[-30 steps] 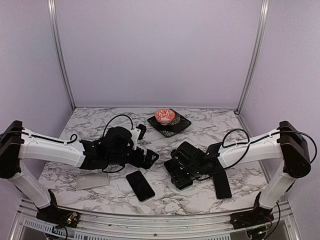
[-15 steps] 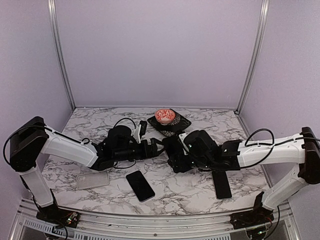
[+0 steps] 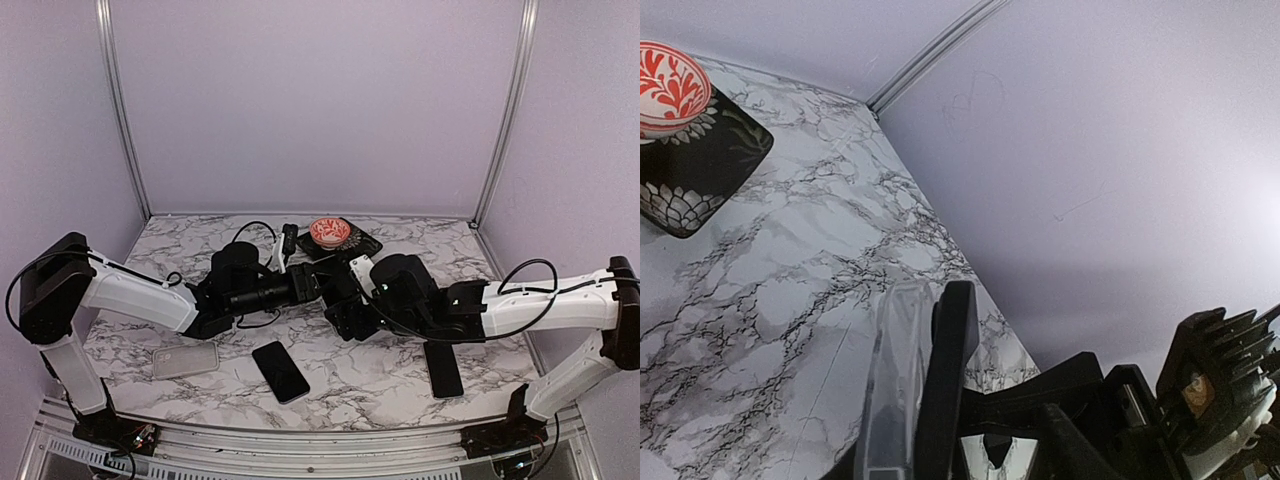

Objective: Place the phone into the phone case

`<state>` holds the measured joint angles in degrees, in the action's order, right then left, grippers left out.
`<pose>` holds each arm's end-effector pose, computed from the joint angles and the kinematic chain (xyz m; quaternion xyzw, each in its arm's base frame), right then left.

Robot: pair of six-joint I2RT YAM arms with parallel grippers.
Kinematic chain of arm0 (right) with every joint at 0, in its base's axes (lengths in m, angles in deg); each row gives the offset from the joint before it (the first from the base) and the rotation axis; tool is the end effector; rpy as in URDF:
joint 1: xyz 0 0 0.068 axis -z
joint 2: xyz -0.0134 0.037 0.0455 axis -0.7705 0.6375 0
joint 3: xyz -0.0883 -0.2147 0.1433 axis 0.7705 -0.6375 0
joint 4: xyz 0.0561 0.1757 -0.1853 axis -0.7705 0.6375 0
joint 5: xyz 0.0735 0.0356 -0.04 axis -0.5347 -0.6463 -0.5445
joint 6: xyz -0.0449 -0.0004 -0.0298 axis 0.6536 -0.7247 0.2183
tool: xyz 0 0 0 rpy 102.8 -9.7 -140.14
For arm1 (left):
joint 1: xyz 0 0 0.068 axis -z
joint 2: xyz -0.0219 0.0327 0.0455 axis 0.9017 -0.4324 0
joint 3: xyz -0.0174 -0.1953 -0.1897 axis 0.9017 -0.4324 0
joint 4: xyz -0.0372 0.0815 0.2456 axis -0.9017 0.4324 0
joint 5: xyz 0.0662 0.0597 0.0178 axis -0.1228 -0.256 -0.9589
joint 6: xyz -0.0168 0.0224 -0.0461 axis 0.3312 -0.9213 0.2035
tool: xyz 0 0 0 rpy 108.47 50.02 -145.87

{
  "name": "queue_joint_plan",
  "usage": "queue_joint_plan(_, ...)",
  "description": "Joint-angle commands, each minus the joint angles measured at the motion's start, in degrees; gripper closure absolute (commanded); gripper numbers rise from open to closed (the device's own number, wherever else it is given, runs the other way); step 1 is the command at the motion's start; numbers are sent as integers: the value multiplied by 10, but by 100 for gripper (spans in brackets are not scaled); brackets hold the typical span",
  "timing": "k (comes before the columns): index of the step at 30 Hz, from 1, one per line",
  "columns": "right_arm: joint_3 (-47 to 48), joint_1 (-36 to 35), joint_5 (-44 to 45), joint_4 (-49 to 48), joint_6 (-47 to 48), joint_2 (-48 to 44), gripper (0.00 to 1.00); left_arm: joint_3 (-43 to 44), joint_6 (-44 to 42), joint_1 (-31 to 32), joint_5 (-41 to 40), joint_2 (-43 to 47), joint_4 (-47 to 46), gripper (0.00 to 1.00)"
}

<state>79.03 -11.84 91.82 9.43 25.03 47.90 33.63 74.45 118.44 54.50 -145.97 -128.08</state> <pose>0.1527 0.2678 0.2415 -0.2622 0.8413 0.1960 0.4302 0.2182 -0.3117 0.2255 0.1029 0.7042 -0.5828 0.3922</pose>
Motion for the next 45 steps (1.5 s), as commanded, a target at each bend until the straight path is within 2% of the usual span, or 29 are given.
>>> queue_joint_plan(1, 34, -4, 18, -46, 24, -25, 59, 21, -11, 13, 22, -4, -34, 75)
queue_joint_plan(4, 34, -4, 22, -44, 28, -30, 59, 17, -12, 14, 22, -1, -35, 100)
queue_joint_plan(8, 30, -4, 25, -42, 32, -42, 56, 15, -28, 18, 33, 7, -35, 100)
queue_joint_plan(9, 28, -4, 23, -40, 36, -45, 50, 16, -37, 20, 38, 11, -35, 100)
queue_joint_plan(10, 26, -4, 17, -37, 41, -49, 40, 16, -51, 21, 43, 19, -35, 100)
queue_joint_plan(11, 24, -4, 2, -37, 53, -55, 26, 16, -66, 22, 48, 29, -34, 100)
queue_joint_plan(12, 21, -4, -17, -35, 67, -63, 8, 16, -88, 23, 55, 41, -31, 100)
queue_joint_plan(13, 18, -3, -34, -31, 77, -73, 3, 16, -111, 25, 64, 54, -27, 100)
queue_joint_plan(15, 9, 2, -53, -23, 99, -103, 1, 18, -181, 28, 79, 88, 2, 100)
queue_joint_plan(17, -8, 20, -122, -18, 126, -139, 1, 30, -240, 31, 87, 122, 57, 100)
queue_joint_plan(20, -25, 60, -271, -17, 164, -192, 1, 53, -306, 36, 122, 163, 126, 100)
queue_joint_plan(26, -44, 73, -491, -49, 247, -241, 1, 51, -368, 58, 250, 225, 131, 100)
queue_joint_plan(28, -35, 73, -518, -48, 260, -237, 7, 48, -389, 68, 275, 241, 131, 100)
queue_joint_plan(31, -28, 73, -547, -44, 283, -240, 21, 45, -407, 77, 290, 258, 131, 100)
queue_joint_plan(35, -53, 71, -568, -101, 271, -237, 39, 54, -410, 83, 292, 257, 131, 100)
queue_joint_plan(39, -27, 71, -570, -73, 275, -206, 56, 60, -417, 90, 290, 251, 130, 100)
queue_joint_plan(45, -14, 62, -552, -57, 275, -178, 57, 61, -427, 97, 263, 250, 130, 100)
